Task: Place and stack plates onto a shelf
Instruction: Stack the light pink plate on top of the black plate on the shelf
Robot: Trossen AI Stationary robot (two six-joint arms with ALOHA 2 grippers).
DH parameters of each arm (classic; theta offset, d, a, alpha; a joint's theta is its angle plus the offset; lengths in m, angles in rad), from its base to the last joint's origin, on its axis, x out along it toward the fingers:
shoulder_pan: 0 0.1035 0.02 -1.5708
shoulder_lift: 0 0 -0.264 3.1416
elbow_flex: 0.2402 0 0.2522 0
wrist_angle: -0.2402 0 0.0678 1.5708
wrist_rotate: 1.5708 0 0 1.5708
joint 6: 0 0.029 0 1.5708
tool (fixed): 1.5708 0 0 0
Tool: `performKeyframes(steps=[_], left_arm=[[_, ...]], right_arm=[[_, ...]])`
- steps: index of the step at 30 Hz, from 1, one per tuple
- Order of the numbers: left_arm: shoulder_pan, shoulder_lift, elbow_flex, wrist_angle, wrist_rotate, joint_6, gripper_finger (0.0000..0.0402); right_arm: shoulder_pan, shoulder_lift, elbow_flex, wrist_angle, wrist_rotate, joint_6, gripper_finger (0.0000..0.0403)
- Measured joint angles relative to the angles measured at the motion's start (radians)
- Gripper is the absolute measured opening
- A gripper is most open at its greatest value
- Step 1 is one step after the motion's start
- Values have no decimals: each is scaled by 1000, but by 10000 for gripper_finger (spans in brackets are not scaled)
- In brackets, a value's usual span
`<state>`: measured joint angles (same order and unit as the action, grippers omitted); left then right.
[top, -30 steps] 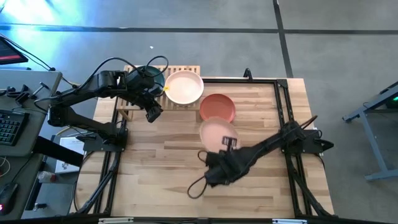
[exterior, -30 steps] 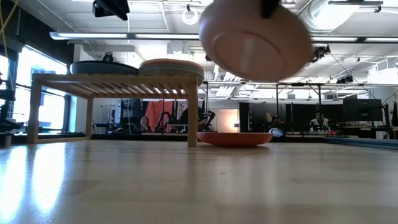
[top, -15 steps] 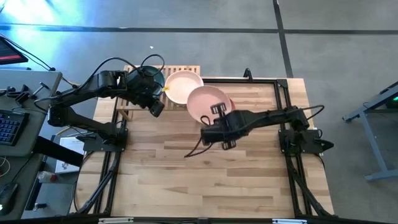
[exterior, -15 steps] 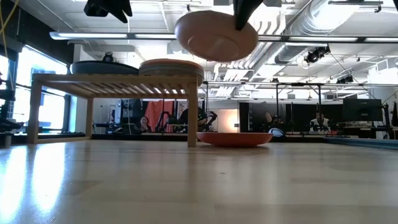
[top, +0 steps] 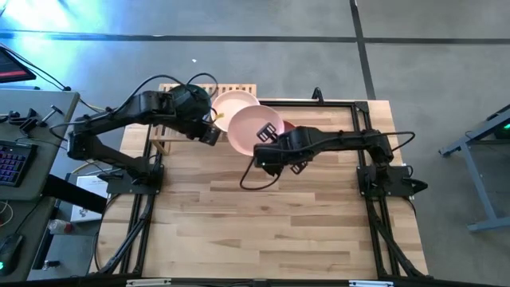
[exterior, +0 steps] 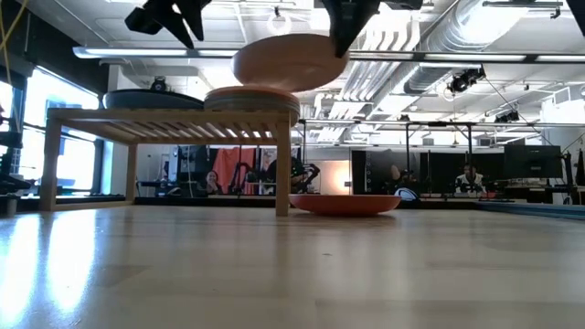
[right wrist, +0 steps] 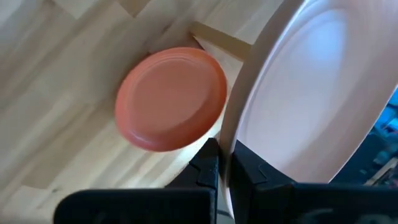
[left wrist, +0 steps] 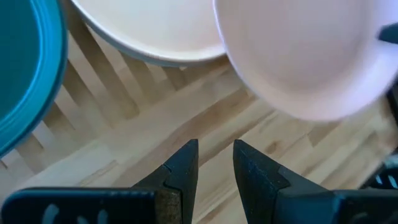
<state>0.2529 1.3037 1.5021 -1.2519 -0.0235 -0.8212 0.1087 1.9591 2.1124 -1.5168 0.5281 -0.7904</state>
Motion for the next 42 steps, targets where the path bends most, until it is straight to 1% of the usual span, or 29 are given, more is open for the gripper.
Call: performKeyframes(steps=[5, 10, 15, 22, 30, 34, 40, 42], left_arm=[[23, 43, 0, 7, -39, -45, 90], [47, 73, 0, 56, -40, -50, 90], [63, 95, 0, 108, -22, -51, 90], [80, 132, 0, 107, -14, -51, 90], [94, 157, 0, 107, -13, -51, 88], [94, 156, 0, 107, -13, -50, 67], [94, 155, 1, 115, -16, -50, 12], [96, 155, 2, 118, -19, -50, 7]], right_arm=[[-6, 0, 0, 32, -1, -111, 0], [-10, -5, 0, 55, -6, -113, 0], [-10, -5, 0, 57, -6, -160, 0], [-11, -5, 0, 121, 18, -155, 0], [-11, -5, 0, 110, 10, -152, 0], [-12, -5, 0, 109, 2, -115, 0], [-18, -5, 0, 109, -9, -49, 0], [-20, -5, 0, 110, -9, -19, 0]])
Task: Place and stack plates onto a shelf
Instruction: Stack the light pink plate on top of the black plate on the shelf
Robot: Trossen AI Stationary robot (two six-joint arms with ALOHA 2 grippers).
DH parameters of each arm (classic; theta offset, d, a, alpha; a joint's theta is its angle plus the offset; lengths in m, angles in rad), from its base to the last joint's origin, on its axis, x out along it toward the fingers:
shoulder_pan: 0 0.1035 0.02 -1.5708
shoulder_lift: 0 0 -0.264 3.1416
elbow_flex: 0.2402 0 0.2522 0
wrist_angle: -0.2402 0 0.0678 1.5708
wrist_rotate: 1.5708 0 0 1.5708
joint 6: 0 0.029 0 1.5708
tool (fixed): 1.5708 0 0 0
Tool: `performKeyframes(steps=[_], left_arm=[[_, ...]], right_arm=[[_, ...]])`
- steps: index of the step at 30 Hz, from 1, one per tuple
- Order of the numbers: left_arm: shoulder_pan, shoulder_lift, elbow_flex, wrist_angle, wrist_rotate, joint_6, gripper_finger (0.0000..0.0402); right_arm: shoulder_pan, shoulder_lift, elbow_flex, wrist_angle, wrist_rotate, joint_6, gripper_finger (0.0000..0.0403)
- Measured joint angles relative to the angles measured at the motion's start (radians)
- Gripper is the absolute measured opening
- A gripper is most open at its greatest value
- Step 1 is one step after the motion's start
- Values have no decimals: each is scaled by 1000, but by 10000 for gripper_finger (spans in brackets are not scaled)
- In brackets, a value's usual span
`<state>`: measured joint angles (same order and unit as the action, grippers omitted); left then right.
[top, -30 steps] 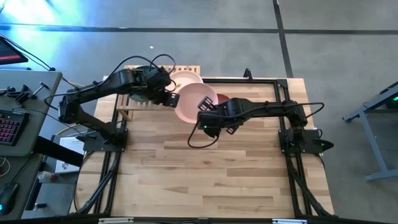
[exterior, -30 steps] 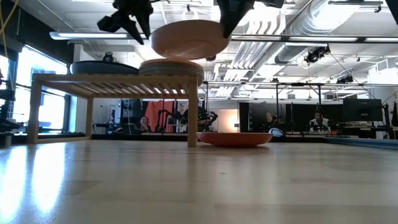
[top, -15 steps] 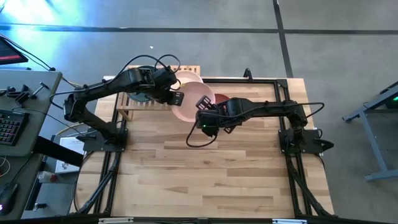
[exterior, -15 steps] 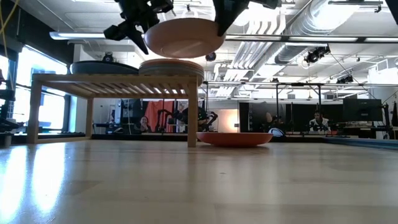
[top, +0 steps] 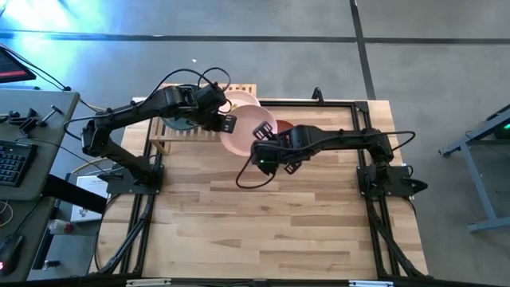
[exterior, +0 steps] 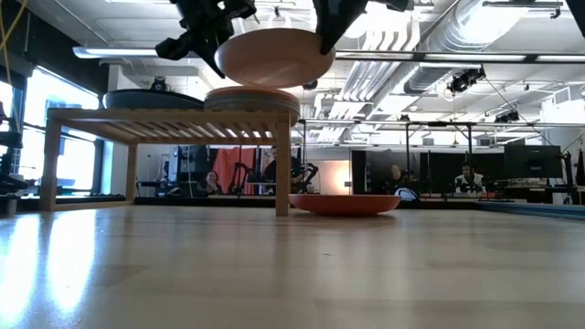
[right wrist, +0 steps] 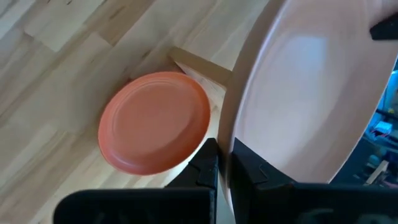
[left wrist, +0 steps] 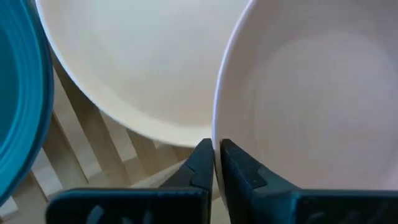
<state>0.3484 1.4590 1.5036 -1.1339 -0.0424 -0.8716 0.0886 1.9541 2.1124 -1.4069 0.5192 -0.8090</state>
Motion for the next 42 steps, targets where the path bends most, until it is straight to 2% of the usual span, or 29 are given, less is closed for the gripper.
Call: performKeyframes(steps=[9, 17, 22, 33, 39, 42], left_arm=[[-1, 0, 0, -7, 0, 4, 5], [9, -9, -1, -51, 16, 56, 1], [36, -45, -1, -83, 24, 62, 1], [111, -180, -1, -141, -6, 35, 1], [224, -245, -1, -221, -69, 9, 1], [295, -267, -1, -231, -69, -2, 1]], right_arm=[[-3, 0, 0, 4, -12, 74, 10], [-6, 0, 0, -7, -15, 150, 86], [-8, -18, 0, -19, -4, 190, 114], [-45, -110, 0, -34, -6, 256, 119], [-77, -146, 0, -45, -17, 256, 119], [-92, -148, 1, -48, -30, 256, 119]])
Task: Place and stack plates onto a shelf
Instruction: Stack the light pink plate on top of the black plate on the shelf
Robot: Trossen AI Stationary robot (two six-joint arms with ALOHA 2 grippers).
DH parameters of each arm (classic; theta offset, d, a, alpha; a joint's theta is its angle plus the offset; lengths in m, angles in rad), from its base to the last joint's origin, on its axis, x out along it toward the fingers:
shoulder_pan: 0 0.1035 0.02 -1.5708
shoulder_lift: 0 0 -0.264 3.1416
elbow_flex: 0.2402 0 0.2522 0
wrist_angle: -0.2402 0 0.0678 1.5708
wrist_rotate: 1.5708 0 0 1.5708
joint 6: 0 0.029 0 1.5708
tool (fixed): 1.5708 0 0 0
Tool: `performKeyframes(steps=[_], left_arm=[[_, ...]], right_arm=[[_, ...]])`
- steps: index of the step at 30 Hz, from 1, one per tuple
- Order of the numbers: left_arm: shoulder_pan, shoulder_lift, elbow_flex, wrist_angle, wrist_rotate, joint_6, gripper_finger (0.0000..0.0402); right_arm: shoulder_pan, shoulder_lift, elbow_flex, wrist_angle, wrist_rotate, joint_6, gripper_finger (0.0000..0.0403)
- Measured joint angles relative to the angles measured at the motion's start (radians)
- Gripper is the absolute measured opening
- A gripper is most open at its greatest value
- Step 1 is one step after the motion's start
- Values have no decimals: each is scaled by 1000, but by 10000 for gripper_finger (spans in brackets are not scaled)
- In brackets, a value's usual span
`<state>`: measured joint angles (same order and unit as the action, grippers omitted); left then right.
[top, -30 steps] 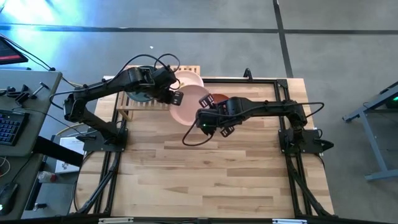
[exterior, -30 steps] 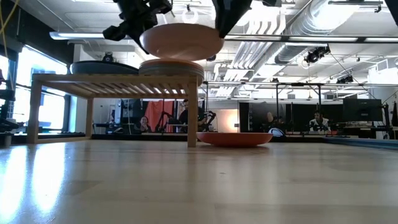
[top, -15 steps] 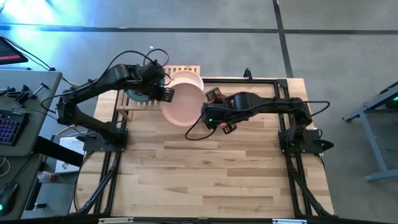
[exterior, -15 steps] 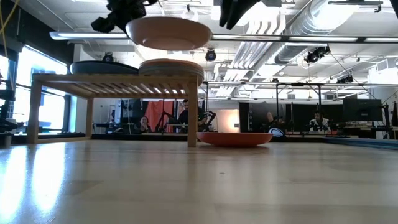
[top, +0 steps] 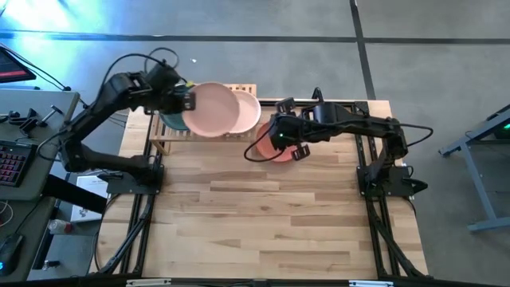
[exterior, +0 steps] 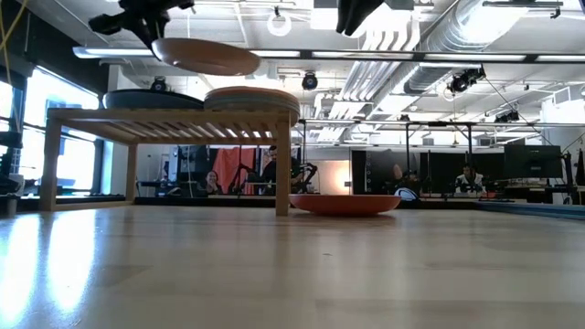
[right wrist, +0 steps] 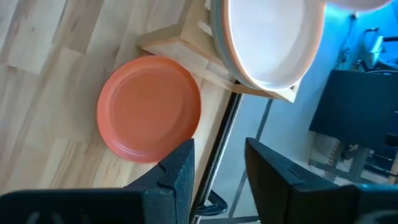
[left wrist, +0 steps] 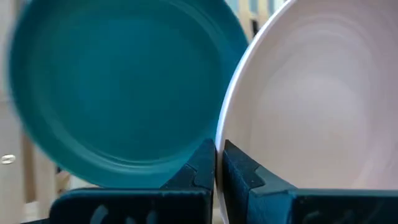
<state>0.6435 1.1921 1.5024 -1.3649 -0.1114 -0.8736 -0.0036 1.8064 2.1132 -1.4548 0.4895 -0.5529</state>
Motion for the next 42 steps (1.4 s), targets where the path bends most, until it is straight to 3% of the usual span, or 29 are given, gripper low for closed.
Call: performKeyframes(steps=[6, 11, 26, 42], left_arm=[[127, -20, 1, -73, 6, 3, 1], [251, -21, 1, -209, 4, 45, 1], [505, -42, 1, -195, 67, 171, 1], [556, -18, -164, -20, 137, 197, 1]], right_arm=[[-31, 1, 0, -14, -99, 7, 119], [-47, 1, 0, -74, -110, 50, 119], [-59, 2, 0, -116, -127, 69, 119], [-59, 2, 0, -116, -127, 82, 119]])
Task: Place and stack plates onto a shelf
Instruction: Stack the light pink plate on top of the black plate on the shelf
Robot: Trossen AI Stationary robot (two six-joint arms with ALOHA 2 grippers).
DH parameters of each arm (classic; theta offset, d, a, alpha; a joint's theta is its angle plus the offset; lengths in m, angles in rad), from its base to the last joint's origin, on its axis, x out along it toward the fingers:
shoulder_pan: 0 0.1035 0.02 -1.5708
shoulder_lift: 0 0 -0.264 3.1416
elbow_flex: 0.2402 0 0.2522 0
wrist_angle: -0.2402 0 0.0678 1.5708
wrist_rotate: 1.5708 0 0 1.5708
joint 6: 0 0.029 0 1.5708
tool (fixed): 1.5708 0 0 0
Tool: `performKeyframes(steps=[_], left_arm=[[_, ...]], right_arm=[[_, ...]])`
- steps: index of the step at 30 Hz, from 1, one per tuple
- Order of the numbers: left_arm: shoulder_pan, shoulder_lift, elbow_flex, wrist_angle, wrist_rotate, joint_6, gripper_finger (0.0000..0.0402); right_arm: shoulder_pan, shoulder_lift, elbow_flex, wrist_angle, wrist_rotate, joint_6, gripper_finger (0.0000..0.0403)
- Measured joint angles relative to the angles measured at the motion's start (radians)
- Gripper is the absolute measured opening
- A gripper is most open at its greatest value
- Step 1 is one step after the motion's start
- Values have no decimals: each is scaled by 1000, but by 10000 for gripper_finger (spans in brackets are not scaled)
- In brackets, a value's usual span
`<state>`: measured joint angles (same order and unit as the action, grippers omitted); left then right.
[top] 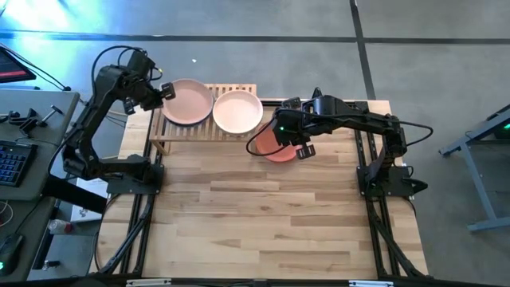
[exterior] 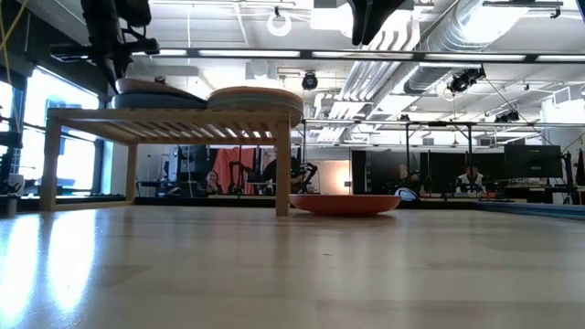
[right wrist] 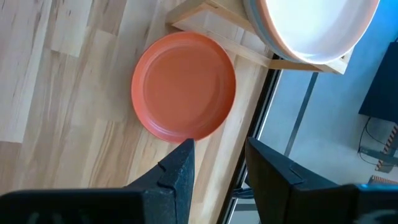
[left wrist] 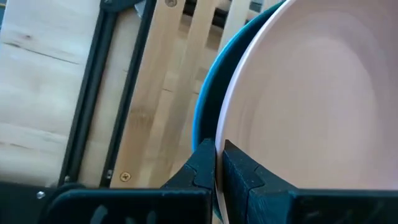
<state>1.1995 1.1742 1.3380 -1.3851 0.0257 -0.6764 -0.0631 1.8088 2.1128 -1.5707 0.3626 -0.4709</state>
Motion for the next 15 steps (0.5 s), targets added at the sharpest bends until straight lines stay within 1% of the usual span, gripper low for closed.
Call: performKeyframes(steps=[7, 11, 15], left_arm=[[0, 2, 0, -7, -59, 0, 17], [0, 2, 0, -7, -56, 5, 28], [0, 2, 0, -8, -33, 54, 41]], right_arm=[[0, 0, 0, 0, 0, 0, 119], [0, 0, -1, 0, 0, 0, 119], [0, 0, -1, 0, 0, 0, 119]])
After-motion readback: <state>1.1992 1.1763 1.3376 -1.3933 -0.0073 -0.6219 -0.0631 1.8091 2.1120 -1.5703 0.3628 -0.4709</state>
